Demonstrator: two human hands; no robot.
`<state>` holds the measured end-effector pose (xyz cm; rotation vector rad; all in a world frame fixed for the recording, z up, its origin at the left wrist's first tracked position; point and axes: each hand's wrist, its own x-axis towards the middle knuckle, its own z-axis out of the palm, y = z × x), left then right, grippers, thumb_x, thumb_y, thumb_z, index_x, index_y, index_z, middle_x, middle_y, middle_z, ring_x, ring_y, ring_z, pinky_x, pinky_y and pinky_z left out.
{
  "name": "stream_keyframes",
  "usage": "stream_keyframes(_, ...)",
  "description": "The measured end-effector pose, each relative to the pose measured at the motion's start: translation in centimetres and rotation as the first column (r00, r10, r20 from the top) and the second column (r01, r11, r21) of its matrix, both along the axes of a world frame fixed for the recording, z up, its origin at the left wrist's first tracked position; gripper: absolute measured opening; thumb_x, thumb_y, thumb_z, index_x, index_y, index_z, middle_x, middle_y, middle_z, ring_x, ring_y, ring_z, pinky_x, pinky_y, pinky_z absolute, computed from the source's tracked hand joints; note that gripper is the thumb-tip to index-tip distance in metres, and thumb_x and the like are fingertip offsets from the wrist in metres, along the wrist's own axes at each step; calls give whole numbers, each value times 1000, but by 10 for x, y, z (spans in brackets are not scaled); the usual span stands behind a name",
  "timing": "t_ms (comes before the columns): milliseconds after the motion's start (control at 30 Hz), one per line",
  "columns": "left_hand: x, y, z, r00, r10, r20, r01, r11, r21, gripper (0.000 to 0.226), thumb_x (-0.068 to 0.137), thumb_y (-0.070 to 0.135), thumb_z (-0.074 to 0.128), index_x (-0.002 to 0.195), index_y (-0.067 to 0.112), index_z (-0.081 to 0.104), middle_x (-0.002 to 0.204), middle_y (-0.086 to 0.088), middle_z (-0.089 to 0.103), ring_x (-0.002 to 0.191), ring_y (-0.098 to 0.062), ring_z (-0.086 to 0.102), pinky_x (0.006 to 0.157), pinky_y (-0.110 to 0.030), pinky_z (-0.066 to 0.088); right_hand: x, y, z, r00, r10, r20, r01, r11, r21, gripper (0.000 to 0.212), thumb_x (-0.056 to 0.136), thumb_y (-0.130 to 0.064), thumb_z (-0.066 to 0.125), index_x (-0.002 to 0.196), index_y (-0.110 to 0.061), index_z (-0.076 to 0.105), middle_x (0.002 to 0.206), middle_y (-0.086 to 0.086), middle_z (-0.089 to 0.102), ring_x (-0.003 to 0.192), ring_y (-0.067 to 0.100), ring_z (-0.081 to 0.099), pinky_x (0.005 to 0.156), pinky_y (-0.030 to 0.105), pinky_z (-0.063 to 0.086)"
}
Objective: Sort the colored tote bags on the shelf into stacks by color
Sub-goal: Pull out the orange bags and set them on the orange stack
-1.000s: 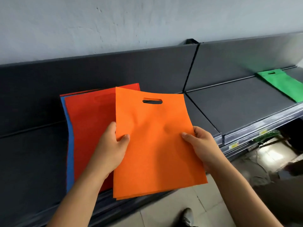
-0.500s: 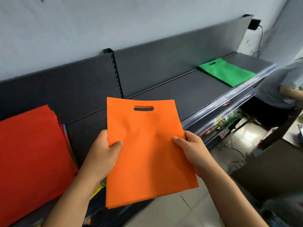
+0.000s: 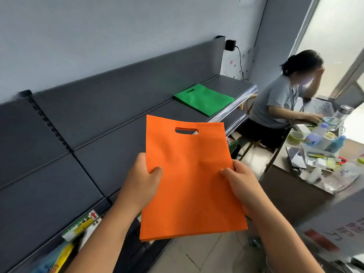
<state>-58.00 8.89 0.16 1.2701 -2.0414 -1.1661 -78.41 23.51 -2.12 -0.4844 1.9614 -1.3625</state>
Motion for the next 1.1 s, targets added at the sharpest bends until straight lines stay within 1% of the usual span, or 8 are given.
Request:
stream_keyframes(133, -43, 1, -2, 997, -79, 19, 79, 996, 31, 9, 96, 19, 52, 103, 25, 52, 90, -2, 67, 70, -21, 60, 61, -38, 49, -32, 15, -11, 999, -54, -6, 54, 998, 25, 25, 97, -9, 48, 104, -20, 69, 62, -2, 57, 52, 16, 49, 52, 30, 39)
stream_keyframes(200, -60, -3, -2, 994, -108, 31, 106, 993, 53, 15, 95, 18, 51, 105, 30, 50, 93, -2, 67, 71, -20, 60, 61, -36, 49, -43, 17, -16, 997, -81, -1, 81, 996, 49, 26, 97, -7, 47, 103, -20, 69, 56, -6, 55, 48, 13, 47, 48, 26, 37)
stream_keyframes(333, -90, -18, -1, 991, -129, 21, 127, 988, 86, 18, 96, 16, 51, 103, 32, 47, 95, -3, 68, 70, -17, 59, 59, -33, 47, -67, 8, -19, 995, -102, 3, 102, 993, 62, 31, 96, -9, 48, 108, -25, 72, 66, 2, 64, 55, 18, 56, 54, 30, 44)
stream_keyframes(467, -118, -49, -4, 988, -148, 35, 144, 985, 90, 20, 97, 15, 53, 103, 33, 47, 96, 0, 69, 81, -24, 68, 63, -34, 50, -99, -17, -18, 992, -120, -31, 122, 990, 75, 28, 95, -8, 48, 101, -22, 72, 67, 4, 58, 58, 21, 52, 59, 34, 40)
stream_keyframes(667, -150, -122, -5, 993, -118, 23, 114, 985, 131, 32, 97, 20, 54, 126, 32, 49, 97, 6, 72, 81, -16, 71, 65, -33, 53, -137, -87, -15, 995, -78, -55, 83, 993, 84, 24, 98, -7, 49, 105, -17, 70, 67, 3, 57, 53, 15, 51, 53, 29, 39)
stream_keyframes(833, -165, -185, -3, 989, -141, 41, 132, 976, 175, 37, 98, 22, 52, 131, 38, 49, 102, 9, 73, 84, -15, 74, 80, -42, 62, -164, -163, -8, 994, -28, -101, 37, 996, 86, 26, 95, -7, 49, 109, -14, 70, 73, 10, 59, 56, 20, 53, 51, 29, 41)
stream_keyframes(1033, -159, -241, -9, 995, -77, 59, 64, 977, 203, 41, 97, 24, 49, 134, 41, 45, 94, 1, 76, 81, -27, 75, 79, -52, 61, -177, -229, -15, 984, 18, -177, 1, 994, 106, 31, 92, -7, 50, 111, -19, 72, 78, 8, 70, 59, 24, 56, 58, 38, 44)
stream_keyframes(1100, -153, -250, -15, 995, -64, 73, 46, 973, 225, 51, 97, 24, 50, 145, 40, 40, 95, 2, 77, 83, -27, 75, 81, -54, 61, -180, -243, -20, 986, 36, -164, -20, 995, 100, 39, 92, -8, 51, 122, -26, 67, 96, 2, 78, 63, 30, 67, 58, 43, 53)
